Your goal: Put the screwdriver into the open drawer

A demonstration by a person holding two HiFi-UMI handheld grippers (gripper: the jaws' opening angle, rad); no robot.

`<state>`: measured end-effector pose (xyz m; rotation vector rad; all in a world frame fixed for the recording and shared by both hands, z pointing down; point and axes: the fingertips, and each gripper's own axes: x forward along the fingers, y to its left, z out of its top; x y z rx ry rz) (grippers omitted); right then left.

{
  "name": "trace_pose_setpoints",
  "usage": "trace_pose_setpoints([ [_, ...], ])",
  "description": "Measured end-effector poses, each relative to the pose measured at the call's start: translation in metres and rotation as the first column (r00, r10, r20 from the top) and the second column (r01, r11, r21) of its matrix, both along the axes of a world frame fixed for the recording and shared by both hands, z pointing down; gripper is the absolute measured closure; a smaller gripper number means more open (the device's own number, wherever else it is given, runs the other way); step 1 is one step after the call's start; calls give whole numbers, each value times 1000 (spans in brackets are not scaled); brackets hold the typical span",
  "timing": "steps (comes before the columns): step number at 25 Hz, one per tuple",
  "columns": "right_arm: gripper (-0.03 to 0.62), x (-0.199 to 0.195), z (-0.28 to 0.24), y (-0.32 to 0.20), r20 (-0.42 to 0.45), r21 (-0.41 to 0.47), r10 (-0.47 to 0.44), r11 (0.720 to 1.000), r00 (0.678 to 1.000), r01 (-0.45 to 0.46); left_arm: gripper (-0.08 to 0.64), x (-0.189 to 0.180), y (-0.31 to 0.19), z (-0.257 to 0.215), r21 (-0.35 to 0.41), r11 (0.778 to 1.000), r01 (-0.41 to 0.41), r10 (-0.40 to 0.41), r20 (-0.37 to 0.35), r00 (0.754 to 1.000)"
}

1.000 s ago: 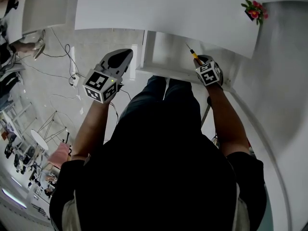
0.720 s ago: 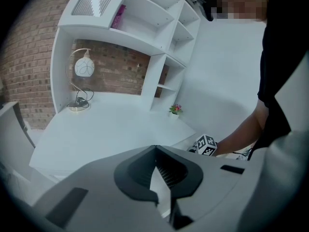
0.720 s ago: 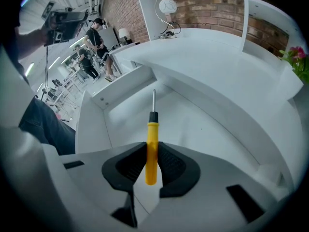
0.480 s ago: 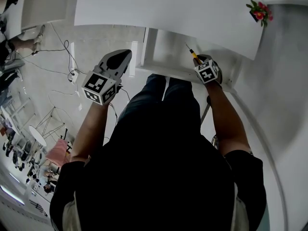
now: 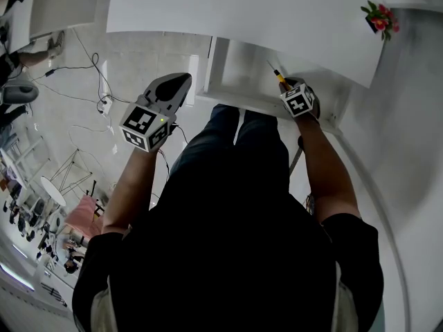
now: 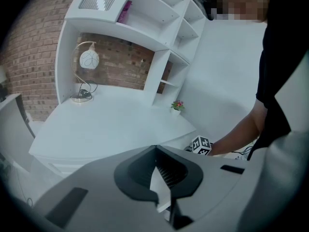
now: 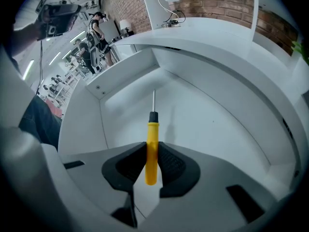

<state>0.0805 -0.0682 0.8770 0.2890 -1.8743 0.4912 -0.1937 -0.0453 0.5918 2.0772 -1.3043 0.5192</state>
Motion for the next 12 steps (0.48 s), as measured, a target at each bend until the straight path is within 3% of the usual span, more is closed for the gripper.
trace_pose_setpoints([
  [12,509,-8,15,3,-6,-17,-11,1000,1000,11,543,-4,10,16,-30,999,19,-19,-9,1000],
])
